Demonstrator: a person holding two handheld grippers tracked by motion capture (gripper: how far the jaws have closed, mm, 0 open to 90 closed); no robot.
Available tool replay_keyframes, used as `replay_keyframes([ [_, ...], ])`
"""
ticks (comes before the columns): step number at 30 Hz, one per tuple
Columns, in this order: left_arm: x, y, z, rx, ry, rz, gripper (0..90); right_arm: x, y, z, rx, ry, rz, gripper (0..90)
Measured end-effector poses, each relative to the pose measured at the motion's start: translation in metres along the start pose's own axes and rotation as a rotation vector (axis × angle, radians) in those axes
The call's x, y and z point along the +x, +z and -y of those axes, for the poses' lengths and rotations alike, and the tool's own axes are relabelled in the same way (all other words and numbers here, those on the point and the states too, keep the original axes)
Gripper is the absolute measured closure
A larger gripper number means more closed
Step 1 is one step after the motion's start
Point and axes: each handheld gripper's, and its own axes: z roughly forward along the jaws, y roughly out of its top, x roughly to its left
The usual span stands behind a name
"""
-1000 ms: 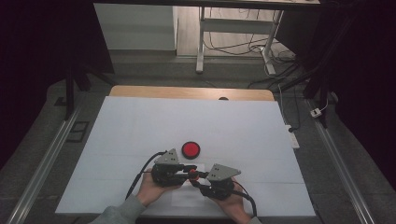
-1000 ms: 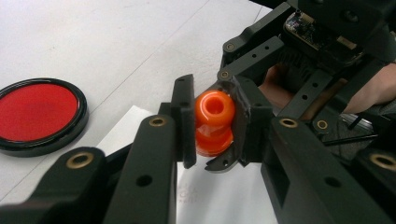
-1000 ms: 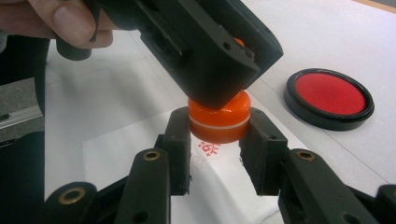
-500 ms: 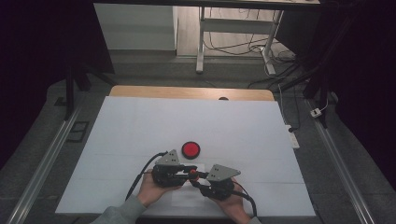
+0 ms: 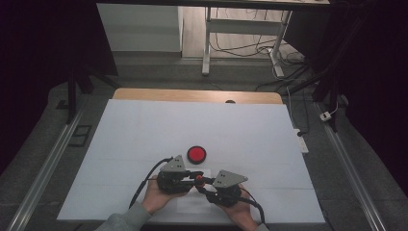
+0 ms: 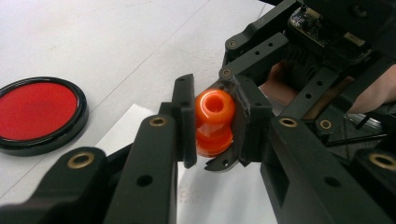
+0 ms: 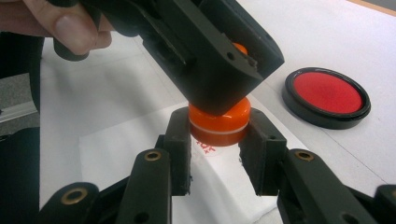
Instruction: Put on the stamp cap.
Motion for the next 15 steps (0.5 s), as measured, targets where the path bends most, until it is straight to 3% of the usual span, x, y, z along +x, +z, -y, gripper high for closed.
replay_keyframes([
  [15, -0.0025, 0.0012, 0.0016, 0.001, 0.003, -0.016, 72.5, 0.0000, 0.0005, 0.0003, 0.012, -0.016, 0.000, 64.6],
])
